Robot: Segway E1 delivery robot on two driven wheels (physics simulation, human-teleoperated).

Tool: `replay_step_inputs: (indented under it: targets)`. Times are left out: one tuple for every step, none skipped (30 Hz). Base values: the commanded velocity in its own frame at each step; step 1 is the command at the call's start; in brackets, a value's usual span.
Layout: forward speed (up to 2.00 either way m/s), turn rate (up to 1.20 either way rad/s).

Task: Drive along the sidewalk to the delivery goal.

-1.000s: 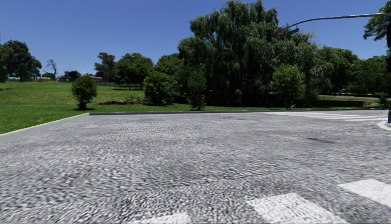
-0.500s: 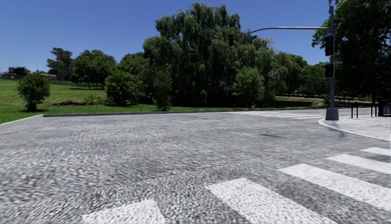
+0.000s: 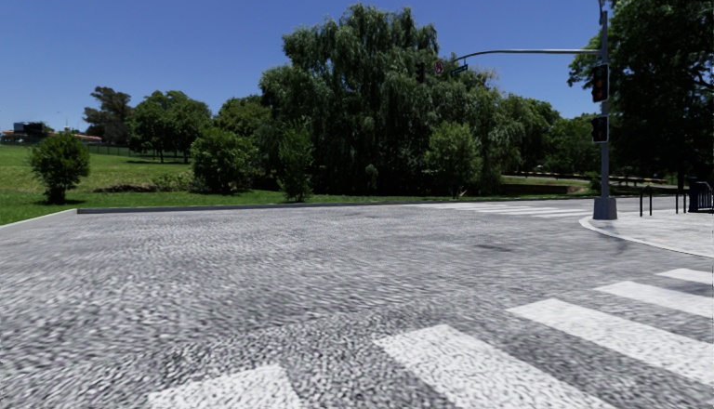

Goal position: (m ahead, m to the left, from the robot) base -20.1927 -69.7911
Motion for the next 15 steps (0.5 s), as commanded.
replay_step_inputs:
  targets:
    - [1.12,-0.63]
    - [1.3,-0.64]
    - [1.3,-0.64]
    - [1.37,-0.64]
    - [1.46,-0.64]
    - [1.49,-0.64]
    - [1.49,-0.64]
    - [1.52,-0.64]
    - [1.53,-0.64]
    - [1.54,-0.64]
    - [1.54,-0.64]
    - [1.54,-0.64]
    - [1.54,-0.64]
    - [1.54,-0.64]
    - [1.54,-0.64]
